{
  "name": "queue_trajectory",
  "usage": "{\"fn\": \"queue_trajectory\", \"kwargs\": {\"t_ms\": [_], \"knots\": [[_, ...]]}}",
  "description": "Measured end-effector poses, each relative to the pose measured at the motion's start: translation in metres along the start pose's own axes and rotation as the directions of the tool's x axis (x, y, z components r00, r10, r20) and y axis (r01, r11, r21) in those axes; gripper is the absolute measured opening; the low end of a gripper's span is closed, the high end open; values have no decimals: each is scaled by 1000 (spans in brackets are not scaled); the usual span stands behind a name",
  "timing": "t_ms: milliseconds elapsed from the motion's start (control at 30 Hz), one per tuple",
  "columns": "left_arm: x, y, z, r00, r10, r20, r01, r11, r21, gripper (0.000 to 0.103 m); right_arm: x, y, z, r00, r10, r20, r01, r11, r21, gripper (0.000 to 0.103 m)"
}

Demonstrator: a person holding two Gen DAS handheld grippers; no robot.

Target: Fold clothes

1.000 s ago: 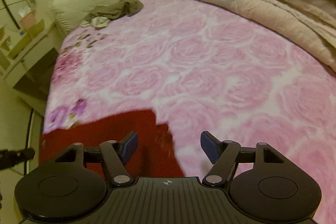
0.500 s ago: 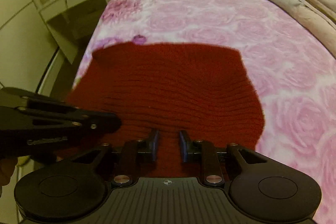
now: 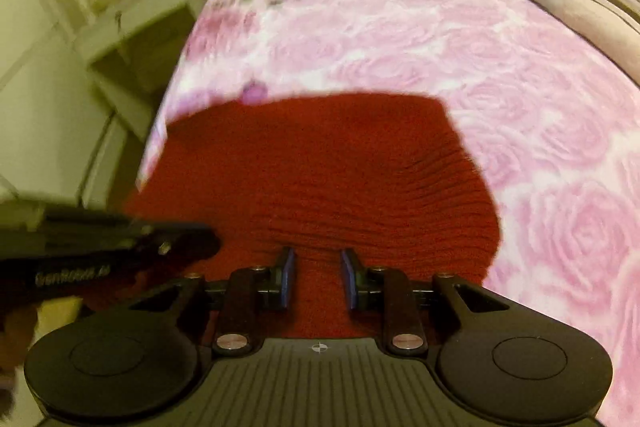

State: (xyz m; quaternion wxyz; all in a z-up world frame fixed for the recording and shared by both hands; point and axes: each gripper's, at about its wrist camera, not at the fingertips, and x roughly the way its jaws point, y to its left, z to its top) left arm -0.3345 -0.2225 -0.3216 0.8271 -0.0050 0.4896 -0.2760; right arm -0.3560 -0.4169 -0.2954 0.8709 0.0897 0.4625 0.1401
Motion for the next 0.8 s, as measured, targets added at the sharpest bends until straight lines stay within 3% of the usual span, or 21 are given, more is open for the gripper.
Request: {"fn": "queue_trajectory", "kwargs": {"t_ms": [167, 300, 433, 600, 700, 800], "knots": [[-17, -5, -8, 1000, 31, 3, -31, 999, 8, 1, -27, 7, -4, 1000, 11, 5, -11, 999, 44, 23], [-29, -9, -15, 998, 56, 7, -56, 998, 14, 2, 4, 19, -20, 998, -47, -53, 45, 998, -42, 23], [-12, 0, -15, 996, 87, 24, -87, 996, -5, 3, 25, 23, -19, 996, -74, -57, 69, 993, -93, 23], [-23, 3, -1, 997, 81, -10, -81, 996, -40, 2, 15, 13, -4, 992, -16, -124, 5, 996, -90, 24], [-35, 9, 19, 997, 67, 36, -64, 996, -66, 2, 0, 4, 18, 999, 10, -49, -12, 998, -57, 24], [-30, 15, 40, 995, 53, 83, -48, 997, -64, 2, 6, 2, 38, 1000, 11, 27, -9, 995, -95, 24]]}}
